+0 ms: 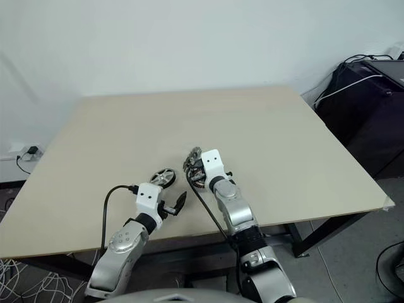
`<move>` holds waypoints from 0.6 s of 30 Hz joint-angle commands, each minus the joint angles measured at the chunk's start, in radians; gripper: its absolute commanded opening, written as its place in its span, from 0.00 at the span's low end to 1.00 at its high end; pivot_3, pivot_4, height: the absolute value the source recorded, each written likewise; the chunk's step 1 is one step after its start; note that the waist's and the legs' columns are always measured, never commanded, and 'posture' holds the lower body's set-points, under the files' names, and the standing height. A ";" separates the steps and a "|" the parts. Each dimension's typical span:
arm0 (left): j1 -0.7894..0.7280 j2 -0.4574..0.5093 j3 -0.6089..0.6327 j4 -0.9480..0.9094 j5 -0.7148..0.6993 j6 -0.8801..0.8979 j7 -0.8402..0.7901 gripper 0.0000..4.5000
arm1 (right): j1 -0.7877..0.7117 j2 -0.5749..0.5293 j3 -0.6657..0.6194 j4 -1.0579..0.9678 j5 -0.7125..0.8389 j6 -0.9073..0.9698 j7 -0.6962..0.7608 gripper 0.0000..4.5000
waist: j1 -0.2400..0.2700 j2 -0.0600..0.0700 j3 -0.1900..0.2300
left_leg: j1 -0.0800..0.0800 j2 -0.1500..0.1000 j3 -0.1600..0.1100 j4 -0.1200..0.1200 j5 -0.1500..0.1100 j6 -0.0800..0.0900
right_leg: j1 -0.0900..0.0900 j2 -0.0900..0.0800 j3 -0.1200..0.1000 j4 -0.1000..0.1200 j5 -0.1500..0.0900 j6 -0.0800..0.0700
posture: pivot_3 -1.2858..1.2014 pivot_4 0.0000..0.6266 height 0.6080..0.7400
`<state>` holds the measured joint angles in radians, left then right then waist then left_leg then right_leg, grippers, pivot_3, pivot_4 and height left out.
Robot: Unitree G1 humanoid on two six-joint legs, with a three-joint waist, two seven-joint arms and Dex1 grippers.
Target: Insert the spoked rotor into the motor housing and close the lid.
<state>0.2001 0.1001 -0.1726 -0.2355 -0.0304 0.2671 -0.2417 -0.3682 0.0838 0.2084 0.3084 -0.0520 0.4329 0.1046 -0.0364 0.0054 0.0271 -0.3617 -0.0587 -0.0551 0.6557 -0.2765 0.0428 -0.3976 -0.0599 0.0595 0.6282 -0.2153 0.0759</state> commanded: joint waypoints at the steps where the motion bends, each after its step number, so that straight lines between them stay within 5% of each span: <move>1: -0.014 -0.005 -0.009 -0.013 -0.005 -0.026 -0.002 1.00 | -0.048 0.003 -0.001 0.010 -0.022 0.027 -0.022 0.01 | 0.000 0.000 0.000 | 0.000 0.000 0.000 0.000 0.000 0.000 | 0.000 0.000 0.000 0.000 0.000 0.000 | 0.52 0.00 1.00; 18: -0.005 -0.008 -0.011 -0.015 -0.006 -0.036 0.007 1.00 | -0.110 -0.009 -0.014 0.140 -0.054 0.030 -0.056 0.01 | -0.001 0.000 0.000 | 0.000 0.000 -0.001 0.000 0.000 0.000 | 0.000 0.000 -0.001 0.000 0.000 0.000 | 0.52 0.00 1.00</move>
<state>0.2020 0.0971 -0.1852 -0.2341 -0.0301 0.2552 -0.2398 -0.4499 0.0728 0.2040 0.4652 -0.1024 0.4678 0.0569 -0.0375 0.0055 0.0270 -0.3617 -0.0589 -0.0562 0.6552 -0.2761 0.0423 -0.3974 -0.0599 0.0584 0.6282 -0.2154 0.0756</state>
